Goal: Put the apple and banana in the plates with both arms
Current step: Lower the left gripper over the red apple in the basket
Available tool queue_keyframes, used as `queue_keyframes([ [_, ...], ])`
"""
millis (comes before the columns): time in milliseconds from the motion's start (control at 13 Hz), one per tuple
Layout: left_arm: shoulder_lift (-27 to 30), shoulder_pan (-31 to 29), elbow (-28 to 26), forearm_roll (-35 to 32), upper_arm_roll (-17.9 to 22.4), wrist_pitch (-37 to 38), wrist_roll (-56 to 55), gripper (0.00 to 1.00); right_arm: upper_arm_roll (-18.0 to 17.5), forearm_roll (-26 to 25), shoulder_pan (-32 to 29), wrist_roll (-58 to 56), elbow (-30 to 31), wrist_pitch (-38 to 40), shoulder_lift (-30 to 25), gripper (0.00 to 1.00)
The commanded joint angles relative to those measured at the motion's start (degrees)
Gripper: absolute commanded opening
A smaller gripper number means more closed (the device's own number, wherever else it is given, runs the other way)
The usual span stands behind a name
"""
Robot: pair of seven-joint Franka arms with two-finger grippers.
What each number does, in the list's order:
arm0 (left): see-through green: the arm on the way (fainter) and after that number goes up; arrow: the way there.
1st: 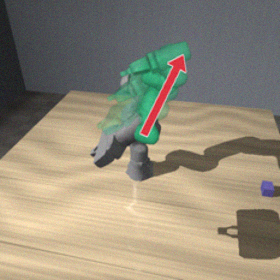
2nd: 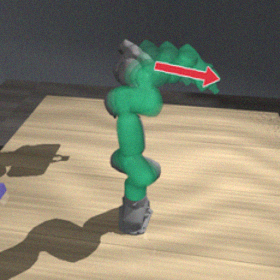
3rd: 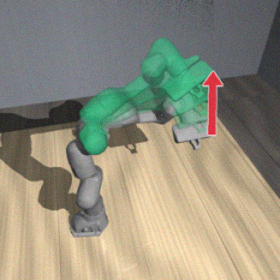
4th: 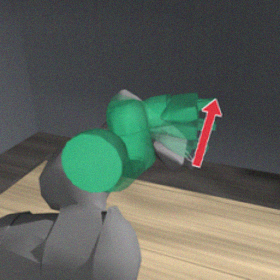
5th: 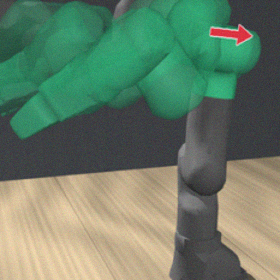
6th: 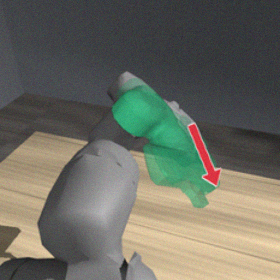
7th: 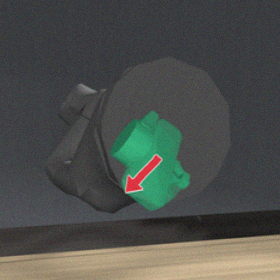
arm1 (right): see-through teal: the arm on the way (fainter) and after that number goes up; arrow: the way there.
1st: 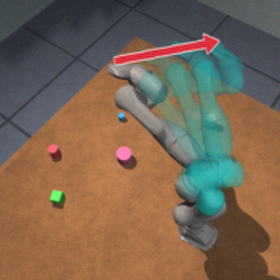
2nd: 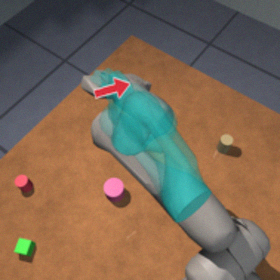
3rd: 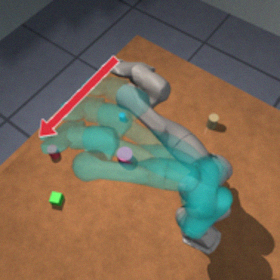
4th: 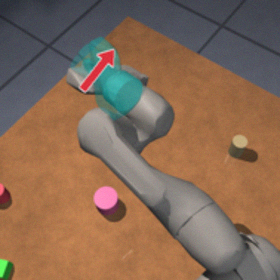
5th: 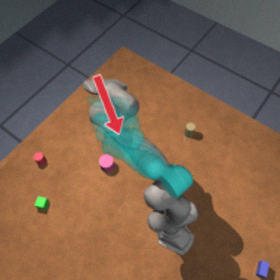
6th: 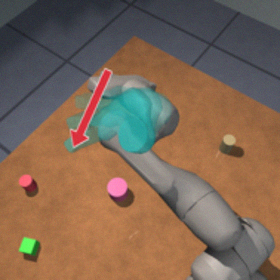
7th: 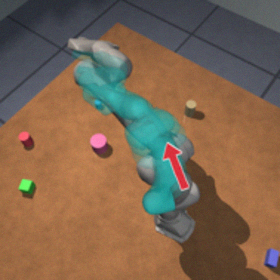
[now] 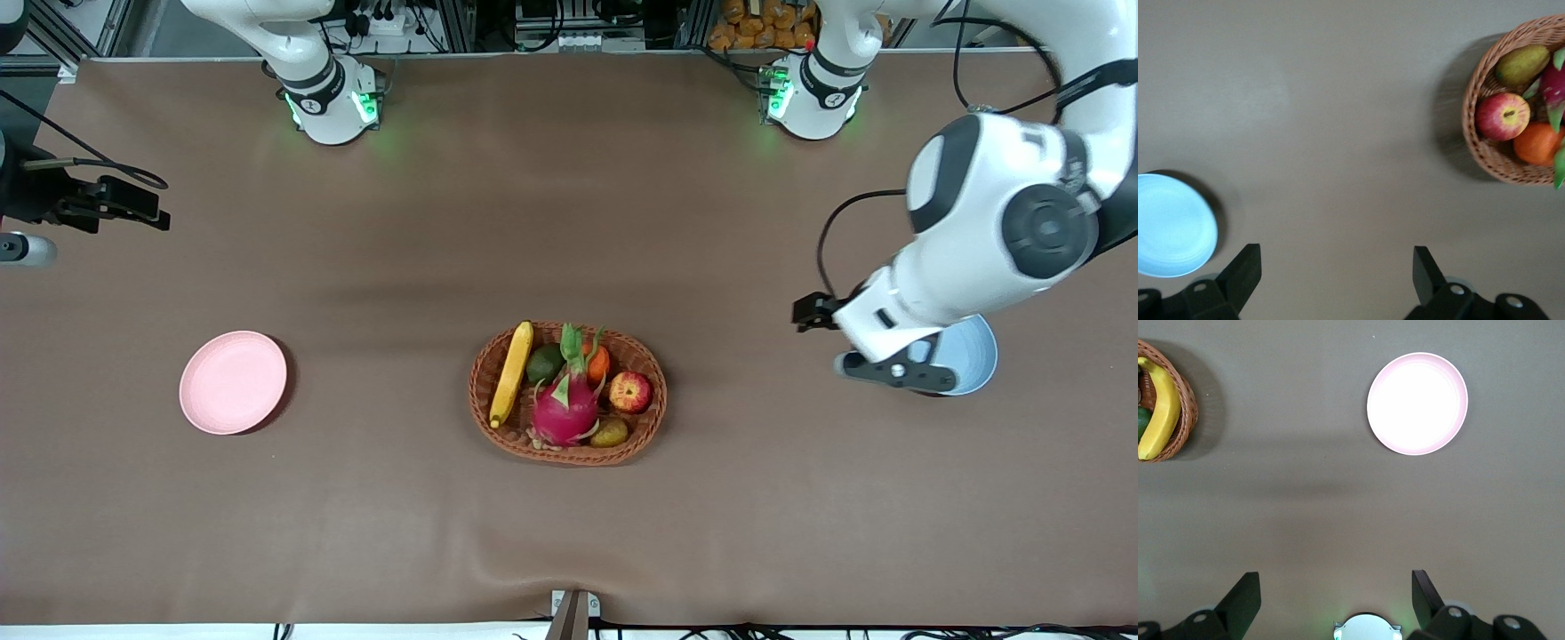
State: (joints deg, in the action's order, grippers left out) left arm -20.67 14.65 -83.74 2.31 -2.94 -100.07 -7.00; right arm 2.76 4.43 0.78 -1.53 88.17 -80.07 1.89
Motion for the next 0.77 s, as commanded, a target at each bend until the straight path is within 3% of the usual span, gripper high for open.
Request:
queue_keyframes([
  [0,-4.9,4.1,3.3,-1.3,0.3,-3.4,-4.2,1.0,0.1,0.8,0.5,-0.2,-0.4,0.1,0.0,1.0],
  [692,-14.9,13.2,3.6,-1.4,0.8,-18.0,-11.6,1.0,0.1,0.8,0.4,-0.3,1.1,-1.0,0.3,1.0],
])
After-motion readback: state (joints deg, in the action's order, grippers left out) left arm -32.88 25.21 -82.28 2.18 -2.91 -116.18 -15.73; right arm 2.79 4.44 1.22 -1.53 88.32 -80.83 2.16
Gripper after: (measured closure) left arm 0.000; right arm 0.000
